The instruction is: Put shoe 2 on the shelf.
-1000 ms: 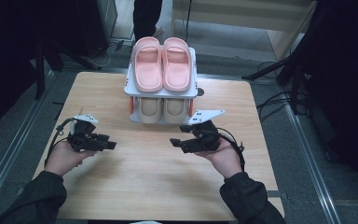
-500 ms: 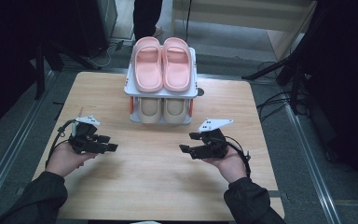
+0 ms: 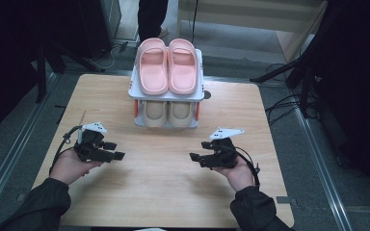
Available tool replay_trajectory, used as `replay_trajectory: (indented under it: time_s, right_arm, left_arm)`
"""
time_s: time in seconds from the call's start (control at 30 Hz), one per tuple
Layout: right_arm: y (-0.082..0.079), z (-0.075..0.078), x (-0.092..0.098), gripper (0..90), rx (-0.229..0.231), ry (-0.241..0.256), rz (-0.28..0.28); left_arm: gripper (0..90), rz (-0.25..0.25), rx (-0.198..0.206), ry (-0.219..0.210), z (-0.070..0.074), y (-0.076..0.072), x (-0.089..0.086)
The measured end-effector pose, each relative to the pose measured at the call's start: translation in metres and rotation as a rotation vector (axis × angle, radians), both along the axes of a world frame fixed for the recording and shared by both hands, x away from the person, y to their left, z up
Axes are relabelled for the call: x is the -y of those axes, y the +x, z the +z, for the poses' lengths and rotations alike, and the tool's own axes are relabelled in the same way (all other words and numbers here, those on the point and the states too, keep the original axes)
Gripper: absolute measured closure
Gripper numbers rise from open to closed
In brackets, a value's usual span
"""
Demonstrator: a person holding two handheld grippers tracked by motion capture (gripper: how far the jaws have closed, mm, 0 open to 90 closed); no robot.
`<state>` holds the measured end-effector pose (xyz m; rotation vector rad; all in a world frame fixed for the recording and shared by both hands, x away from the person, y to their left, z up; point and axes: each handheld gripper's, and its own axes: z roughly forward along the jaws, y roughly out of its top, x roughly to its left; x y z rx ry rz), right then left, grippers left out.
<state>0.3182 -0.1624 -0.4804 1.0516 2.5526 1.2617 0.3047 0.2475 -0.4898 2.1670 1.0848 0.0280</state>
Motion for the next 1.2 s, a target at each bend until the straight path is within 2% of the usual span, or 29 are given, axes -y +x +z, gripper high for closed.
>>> replay_trajectory:
  time_s: [0.07,0.27,0.37,0.7,0.9,1.2]
  right_arm:
    - [0.0019,-0.0018,-0.0026,31.1,0.012,-0.014,-0.004]
    - [0.0049,-0.0065,-0.0043,27.9,0.007,-0.046,-0.014]
    - [0.0060,-0.0077,-0.0045,24.1,-0.010,-0.049,0.011]
    - [0.0072,-0.0092,-0.0066,24.1,-0.019,-0.057,0.024]
    - [0.0070,-0.0103,-0.0080,24.1,-0.013,-0.079,0.035]
    - [0.0078,-0.0106,-0.0080,24.1,-0.009,-0.082,0.038]
  left_arm:
    - [38.7,-0.003,-0.004,0.003,-0.0008,0.0003,0.0005]
    - [38.5,-0.006,-0.007,0.006,-0.0017,0.0005,0.0017]
    - [38.3,-0.015,-0.011,0.011,-0.0024,0.0005,0.0028]
    - [37.7,-0.015,-0.015,0.014,-0.0033,0.0007,0.0029]
    - [37.4,-0.019,-0.020,0.017,-0.0038,0.0006,0.0035]
    - [36.7,-0.027,-0.025,0.023,-0.0052,0.0013,0.0045]
